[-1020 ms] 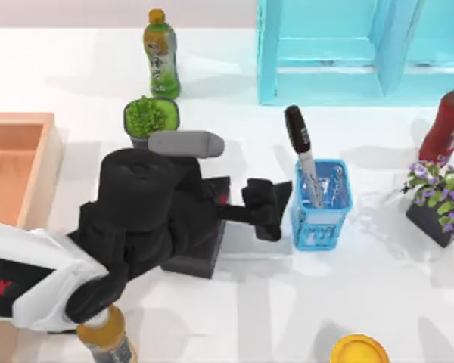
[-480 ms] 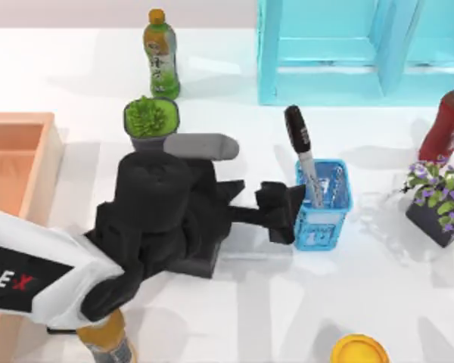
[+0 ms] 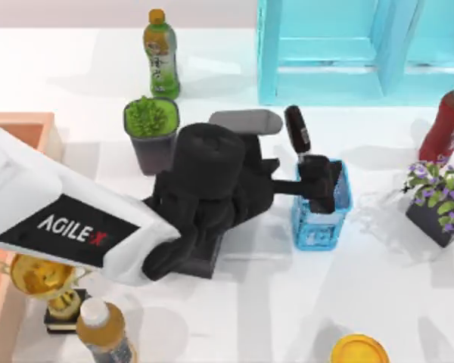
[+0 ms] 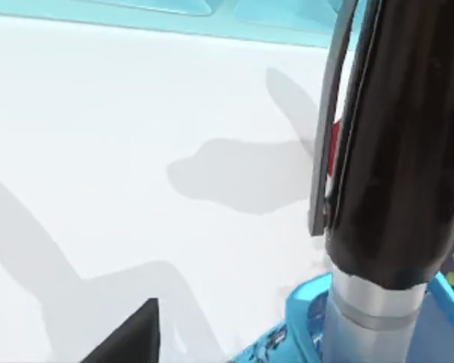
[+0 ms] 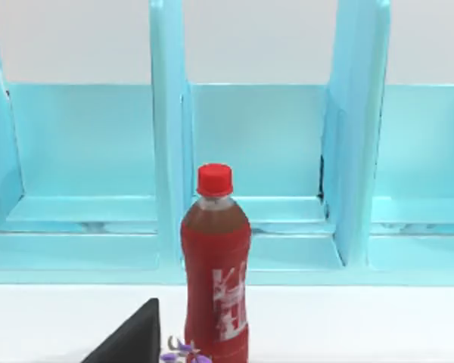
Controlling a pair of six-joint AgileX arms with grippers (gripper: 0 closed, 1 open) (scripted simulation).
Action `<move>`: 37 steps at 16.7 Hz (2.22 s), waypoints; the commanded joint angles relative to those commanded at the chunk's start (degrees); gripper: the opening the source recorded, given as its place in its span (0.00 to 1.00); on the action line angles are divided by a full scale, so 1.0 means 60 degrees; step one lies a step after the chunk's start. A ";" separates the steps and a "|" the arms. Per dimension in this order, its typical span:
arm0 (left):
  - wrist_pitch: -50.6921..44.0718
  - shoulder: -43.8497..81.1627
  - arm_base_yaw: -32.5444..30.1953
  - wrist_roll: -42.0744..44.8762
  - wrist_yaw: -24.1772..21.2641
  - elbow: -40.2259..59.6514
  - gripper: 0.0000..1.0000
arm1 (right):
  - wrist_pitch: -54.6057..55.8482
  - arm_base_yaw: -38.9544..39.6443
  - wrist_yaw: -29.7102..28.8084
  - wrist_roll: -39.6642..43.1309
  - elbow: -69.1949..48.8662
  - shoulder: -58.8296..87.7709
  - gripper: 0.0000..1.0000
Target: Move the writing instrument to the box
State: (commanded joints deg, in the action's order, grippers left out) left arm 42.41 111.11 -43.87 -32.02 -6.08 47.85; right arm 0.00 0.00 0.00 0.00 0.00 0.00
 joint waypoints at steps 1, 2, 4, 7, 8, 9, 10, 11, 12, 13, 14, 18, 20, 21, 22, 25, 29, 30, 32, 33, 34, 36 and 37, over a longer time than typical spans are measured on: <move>0.0069 0.0366 -0.0026 -0.0008 0.0018 0.0294 1.00 | 0.0000 0.0000 0.0000 0.0000 0.0000 0.0000 1.00; 0.0147 0.0711 -0.0048 -0.0015 0.0032 0.0562 1.00 | 0.0000 0.0000 0.0000 0.0000 0.0000 0.0000 1.00; 0.0302 0.1280 -0.0079 -0.0026 0.0050 0.0981 1.00 | 0.0000 0.0000 0.0000 0.0000 0.0000 0.0000 1.00; 0.0401 0.1596 -0.0086 -0.0030 0.0056 0.1191 1.00 | 0.0000 0.0000 0.0000 0.0000 0.0000 0.0000 1.00; 0.0401 0.1596 -0.0086 -0.0030 0.0056 0.1191 1.00 | 0.0000 0.0000 0.0000 0.0000 0.0000 0.0000 1.00; 0.0401 0.1596 -0.0086 -0.0030 0.0056 0.1191 1.00 | 0.0000 0.0000 0.0000 0.0000 0.0000 0.0000 1.00; 0.0401 0.1596 -0.0086 -0.0030 0.0056 0.1191 1.00 | 0.0000 0.0000 0.0000 0.0000 0.0000 0.0000 1.00; 0.0401 0.1596 -0.0086 -0.0030 0.0056 0.1191 0.92 | 0.0000 0.0000 0.0000 0.0000 0.0000 0.0000 1.00; 0.0401 0.1596 -0.0086 -0.0030 0.0056 0.1191 0.85 | 0.0000 0.0000 0.0000 0.0000 0.0000 0.0000 1.00; 0.0401 0.1596 -0.0086 -0.0030 0.0056 0.1191 0.77 | 0.0000 0.0000 0.0000 0.0000 0.0000 0.0000 1.00; 0.0401 0.1596 -0.0086 -0.0030 0.0056 0.1191 0.70 | 0.0000 0.0000 0.0000 0.0000 0.0000 0.0000 1.00; 0.0401 0.1596 -0.0086 -0.0030 0.0056 0.1191 0.40 | 0.0000 0.0000 0.0000 0.0000 0.0000 0.0000 1.00; 0.0401 0.1596 -0.0086 -0.0030 0.0056 0.1191 0.25 | 0.0000 0.0000 0.0000 0.0000 0.0000 0.0000 1.00; 0.0401 0.1596 -0.0086 -0.0030 0.0056 0.1191 0.17 | 0.0000 0.0000 0.0000 0.0000 0.0000 0.0000 1.00; 0.0401 0.1596 -0.0086 -0.0030 0.0056 0.1191 0.10 | 0.0000 0.0000 0.0000 0.0000 0.0000 0.0000 1.00; 0.0401 0.1596 -0.0086 -0.0030 0.0056 0.1191 0.00 | 0.0000 0.0000 0.0000 0.0000 0.0000 0.0000 1.00; 0.0401 0.1596 -0.0086 -0.0030 0.0056 0.1191 0.00 | 0.0000 0.0000 0.0000 0.0000 0.0000 0.0000 1.00; 0.0401 0.1596 -0.0086 -0.0030 0.0056 0.1191 0.00 | 0.0000 0.0000 0.0000 0.0000 0.0000 0.0000 1.00; 0.0478 0.1427 0.0027 0.0034 0.0105 0.1340 0.00 | 0.0000 0.0000 0.0000 0.0000 0.0000 0.0000 1.00; 0.0465 0.1405 0.0042 0.0038 0.0082 0.1348 0.00 | 0.0000 0.0000 0.0000 0.0000 0.0000 0.0000 1.00; 0.0390 0.1289 0.0140 0.0063 -0.0034 0.1363 0.00 | 0.0000 0.0000 0.0000 0.0000 0.0000 0.0000 1.00; -0.0003 0.0778 0.0550 0.0202 -0.0451 0.1323 0.00 | 0.0000 0.0000 0.0000 0.0000 0.0000 0.0000 1.00; -0.0333 0.0380 0.0837 0.0307 -0.0703 0.1288 0.00 | 0.0000 0.0000 0.0000 0.0000 0.0000 0.0000 1.00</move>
State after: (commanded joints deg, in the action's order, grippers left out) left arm 40.41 113.38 -38.84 -30.18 -10.30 55.58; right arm 0.00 0.00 0.00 0.00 0.00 0.00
